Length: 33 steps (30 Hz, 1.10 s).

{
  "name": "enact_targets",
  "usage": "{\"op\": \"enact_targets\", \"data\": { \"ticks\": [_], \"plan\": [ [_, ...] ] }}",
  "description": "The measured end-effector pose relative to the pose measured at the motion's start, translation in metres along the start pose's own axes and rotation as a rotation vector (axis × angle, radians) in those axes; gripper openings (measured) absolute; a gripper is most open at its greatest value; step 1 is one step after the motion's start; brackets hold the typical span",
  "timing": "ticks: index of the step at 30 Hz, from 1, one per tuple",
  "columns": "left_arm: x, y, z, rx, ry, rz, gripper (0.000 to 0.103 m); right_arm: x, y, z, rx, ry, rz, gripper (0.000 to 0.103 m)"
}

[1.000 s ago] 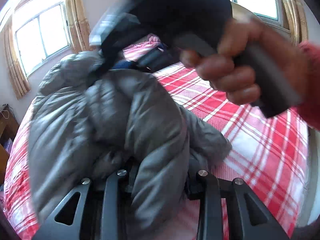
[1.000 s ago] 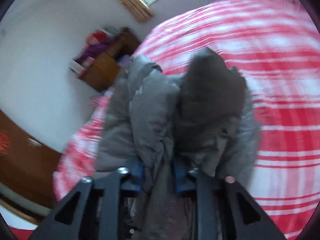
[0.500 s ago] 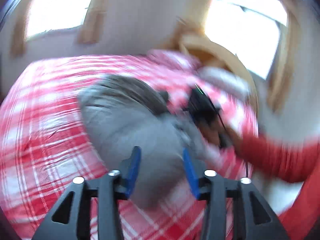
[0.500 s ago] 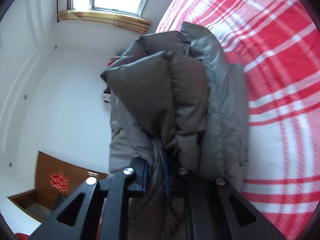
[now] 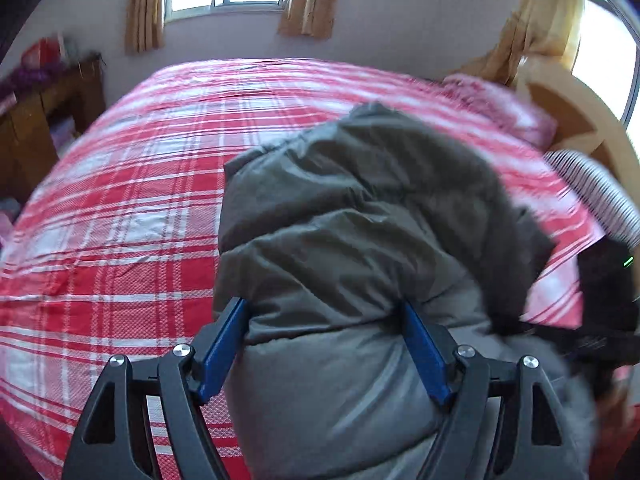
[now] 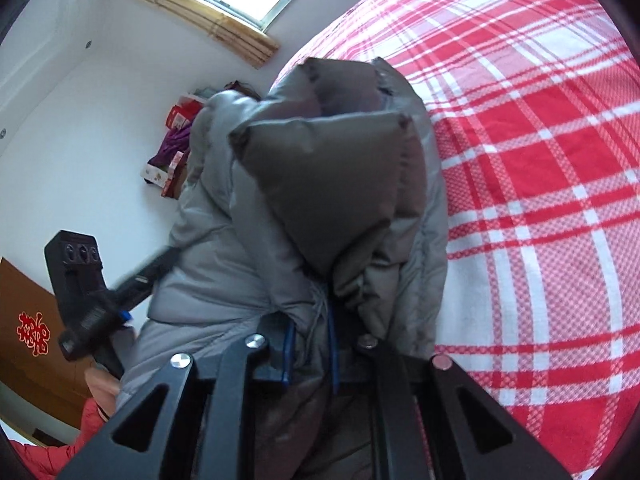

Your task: Fold large clothes

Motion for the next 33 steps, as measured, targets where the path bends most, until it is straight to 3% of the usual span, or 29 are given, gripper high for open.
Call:
{"op": "enact_targets", "data": {
  "ticks": [4, 5, 9, 12, 16, 19, 20, 23, 24, 25, 28, 30, 33],
  "plan": [
    [-0.010, 0.013, 0.006, -0.030, -0.082, -0.005, 0.080, 0.005, 0.004, 0.008, -0.026, -0.039, 0.002, 0.012],
    [-0.013, 0.017, 0.009, -0.043, -0.106, 0.006, 0.081, 0.010, 0.004, 0.027, -0.032, -0.049, 0.003, 0.012],
    [-0.024, 0.031, 0.022, -0.107, -0.207, 0.084, 0.082, 0.013, 0.007, 0.032, -0.049, -0.069, 0.009, 0.011],
    [-0.027, 0.032, 0.028, -0.148, -0.255, 0.083, 0.082, 0.019, 0.008, 0.031, -0.058, -0.056, 0.002, 0.011],
    [-0.029, 0.031, 0.021, -0.131, -0.228, 0.078, 0.082, 0.019, -0.001, 0.013, 0.020, 0.071, 0.005, 0.014],
    [-0.027, 0.031, 0.021, -0.131, -0.230, 0.084, 0.082, 0.037, -0.006, -0.010, 0.077, 0.212, 0.009, 0.024],
    [-0.027, 0.031, 0.021, -0.130, -0.230, 0.086, 0.082, 0.045, -0.009, -0.019, 0.099, 0.262, 0.029, 0.031],
    [-0.027, 0.032, 0.020, -0.131, -0.236, 0.090, 0.082, 0.065, -0.021, -0.045, 0.151, 0.373, 0.087, 0.066],
    [-0.028, 0.032, 0.021, -0.133, -0.239, 0.092, 0.082, 0.067, -0.026, -0.051, 0.150, 0.401, 0.099, 0.069],
    [-0.027, 0.032, 0.022, -0.137, -0.243, 0.094, 0.082, 0.065, -0.032, -0.051, 0.121, 0.446, 0.136, 0.069],
    [-0.025, 0.033, 0.027, -0.139, -0.250, 0.096, 0.082, 0.043, -0.056, -0.052, 0.115, 0.562, 0.100, 0.065],
    [-0.026, 0.033, 0.028, -0.139, -0.258, 0.095, 0.082, 0.028, -0.056, -0.042, 0.081, 0.590, 0.075, 0.055],
    [-0.027, 0.033, 0.030, -0.134, -0.262, 0.094, 0.082, 0.007, -0.059, -0.029, 0.041, 0.604, 0.071, 0.049]
  ]
}}
Point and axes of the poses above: each gripper's, at about its wrist camera, not at the fingertips, and x roughly against the way its jaws point, z to its right, y to its underside, the point moved 2 cm from there along -x, roughly the way its jaws point, and after that the axes turned 5 degrees about y, right-handed, at the moved point
